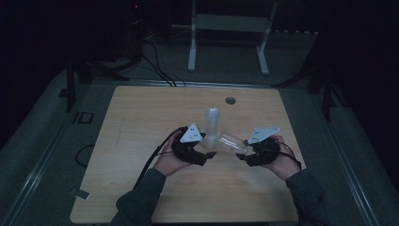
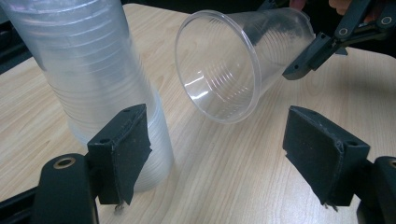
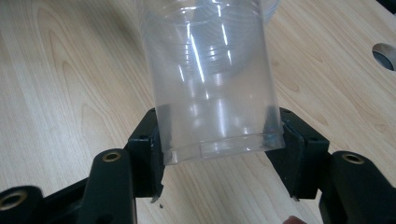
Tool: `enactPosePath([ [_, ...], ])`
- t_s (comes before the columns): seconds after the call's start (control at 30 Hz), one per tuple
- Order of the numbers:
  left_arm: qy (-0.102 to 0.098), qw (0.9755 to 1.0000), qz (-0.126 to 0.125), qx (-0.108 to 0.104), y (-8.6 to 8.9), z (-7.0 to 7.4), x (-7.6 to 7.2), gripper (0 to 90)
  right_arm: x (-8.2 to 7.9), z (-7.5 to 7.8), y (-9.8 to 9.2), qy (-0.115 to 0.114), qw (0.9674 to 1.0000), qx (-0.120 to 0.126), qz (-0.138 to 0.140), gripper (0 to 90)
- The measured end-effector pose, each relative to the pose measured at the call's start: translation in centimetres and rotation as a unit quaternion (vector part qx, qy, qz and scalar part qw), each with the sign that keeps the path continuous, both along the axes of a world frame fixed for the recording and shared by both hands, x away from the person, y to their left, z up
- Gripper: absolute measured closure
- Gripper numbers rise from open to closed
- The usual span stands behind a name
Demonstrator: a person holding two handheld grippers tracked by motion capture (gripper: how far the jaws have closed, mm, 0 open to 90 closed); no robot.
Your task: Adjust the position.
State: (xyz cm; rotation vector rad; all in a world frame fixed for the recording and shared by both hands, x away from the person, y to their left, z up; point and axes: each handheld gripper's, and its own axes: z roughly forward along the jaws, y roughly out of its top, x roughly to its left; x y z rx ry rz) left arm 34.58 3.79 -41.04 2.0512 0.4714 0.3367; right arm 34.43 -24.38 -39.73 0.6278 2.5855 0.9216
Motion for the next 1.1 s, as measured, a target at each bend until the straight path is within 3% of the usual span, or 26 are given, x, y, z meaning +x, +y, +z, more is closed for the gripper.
enactPosePath([
  [0.4, 0.005, 0.9998, 0.005, -0.02, 0.03, 0.02, 0.09, 22.8, -0.15, 0.07, 0.02, -0.01, 0.9988, 0.048, -0.011, 42.0],
  [0.7, 0.005, 0.9996, 0.012, -0.027, -0.04, 0.14, -0.03, 23.4, -0.12, -0.14, 0.29, -0.011, 0.9974, 0.07, -0.014, 42.0],
  [1.1, 0.008, 0.9987, 0.012, -0.049, 0.01, 0.15, -0.04, 23.4, -0.23, -0.21, 0.27, -0.018, 0.993, 0.114, -0.023, 42.0],
])
